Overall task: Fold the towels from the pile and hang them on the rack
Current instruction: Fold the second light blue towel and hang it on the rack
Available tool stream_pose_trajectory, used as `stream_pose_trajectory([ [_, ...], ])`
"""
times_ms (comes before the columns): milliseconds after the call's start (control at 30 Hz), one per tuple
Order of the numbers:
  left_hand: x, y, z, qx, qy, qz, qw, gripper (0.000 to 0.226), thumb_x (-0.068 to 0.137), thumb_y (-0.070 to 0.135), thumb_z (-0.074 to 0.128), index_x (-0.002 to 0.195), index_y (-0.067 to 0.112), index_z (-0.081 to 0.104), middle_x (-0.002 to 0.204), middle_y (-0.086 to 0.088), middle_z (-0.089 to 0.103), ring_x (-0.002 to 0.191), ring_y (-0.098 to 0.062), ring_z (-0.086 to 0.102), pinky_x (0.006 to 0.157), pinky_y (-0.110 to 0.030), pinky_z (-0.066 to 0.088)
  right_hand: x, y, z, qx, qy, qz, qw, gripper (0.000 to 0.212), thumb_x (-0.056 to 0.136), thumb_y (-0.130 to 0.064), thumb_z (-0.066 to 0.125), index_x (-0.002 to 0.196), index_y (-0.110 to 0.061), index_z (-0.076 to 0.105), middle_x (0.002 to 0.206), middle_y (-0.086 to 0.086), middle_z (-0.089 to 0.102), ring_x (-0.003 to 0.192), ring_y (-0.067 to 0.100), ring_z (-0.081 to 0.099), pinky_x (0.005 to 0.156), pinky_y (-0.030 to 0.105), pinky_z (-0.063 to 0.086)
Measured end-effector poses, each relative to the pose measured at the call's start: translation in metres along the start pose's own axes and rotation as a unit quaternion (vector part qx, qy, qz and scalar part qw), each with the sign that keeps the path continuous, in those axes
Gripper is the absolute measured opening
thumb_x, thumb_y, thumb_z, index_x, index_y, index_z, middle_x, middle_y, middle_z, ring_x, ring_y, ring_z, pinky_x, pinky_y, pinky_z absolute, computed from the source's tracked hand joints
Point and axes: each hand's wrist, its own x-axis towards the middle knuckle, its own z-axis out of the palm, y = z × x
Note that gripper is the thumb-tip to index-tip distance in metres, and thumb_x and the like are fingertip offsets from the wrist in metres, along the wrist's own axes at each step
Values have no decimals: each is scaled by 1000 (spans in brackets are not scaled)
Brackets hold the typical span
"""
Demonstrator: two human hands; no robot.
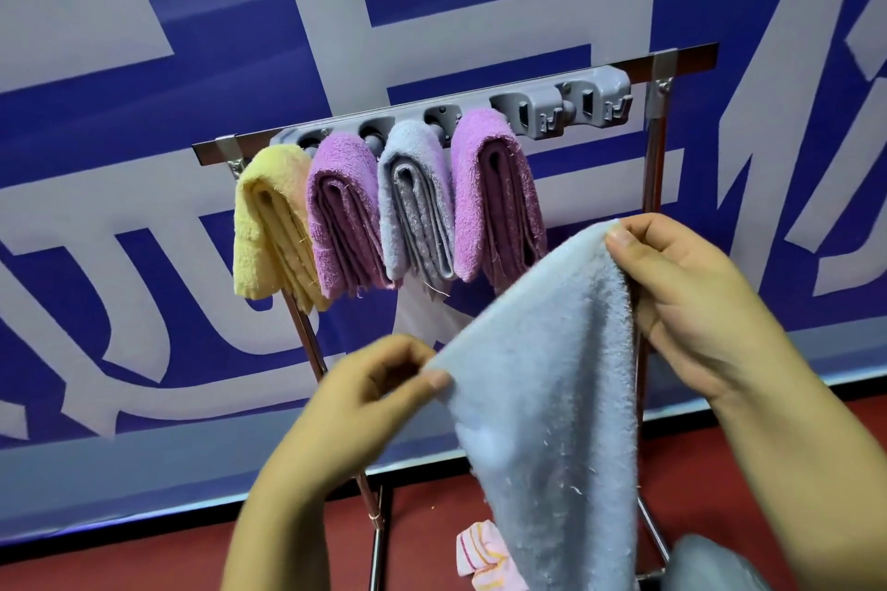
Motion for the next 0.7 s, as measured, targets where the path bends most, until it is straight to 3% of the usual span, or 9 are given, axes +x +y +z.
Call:
stream_pose_trajectory([
  [133,0,34,-40,32,118,56,991,22,71,46,65,80,26,65,76,-2,64,67,-5,57,61,-18,47,-4,-14,1,-61,-49,-85,993,12,75,-33,59,79,-23,62,62,-9,61,58,1,56,52,14,48],
  [267,-5,56,-53,7,197,116,973,12,73,39,70,79,30,65,78,2,66,69,-8,59,60,-18,50,-6,-29,4,-112,-83,-183,973,6,78,-28,56,82,-27,61,74,-15,60,75,0,54,69,14,47],
  [400,-1,40,-41,-27,234,96,967,20,71,17,78,75,29,61,74,1,63,73,-13,58,63,-20,50,1,-21,2,-115,-73,-121,983,10,73,-29,59,80,-23,63,71,-11,63,72,2,56,68,18,50],
  [500,-4,38,-41,-126,247,90,956,19,65,30,79,79,30,66,72,4,64,73,-11,60,64,-20,53,-5,-23,2,-42,-111,-80,990,12,65,-31,64,72,-22,68,68,-6,64,62,4,58,55,15,49],
  [600,-7,44,-43,-235,214,98,943,39,49,35,90,81,26,69,65,7,64,62,-5,60,58,-16,51,-9,-31,-1,65,-147,-24,987,15,66,-25,62,76,-14,66,59,-4,64,50,5,58,48,15,47],
  [700,-4,47,-39,-306,182,82,931,42,42,31,92,76,24,70,63,6,62,55,-4,59,53,-15,49,-2,-26,-5,96,-194,51,975,43,63,-33,73,96,-6,68,80,5,71,70,12,65,64,23,53],
])
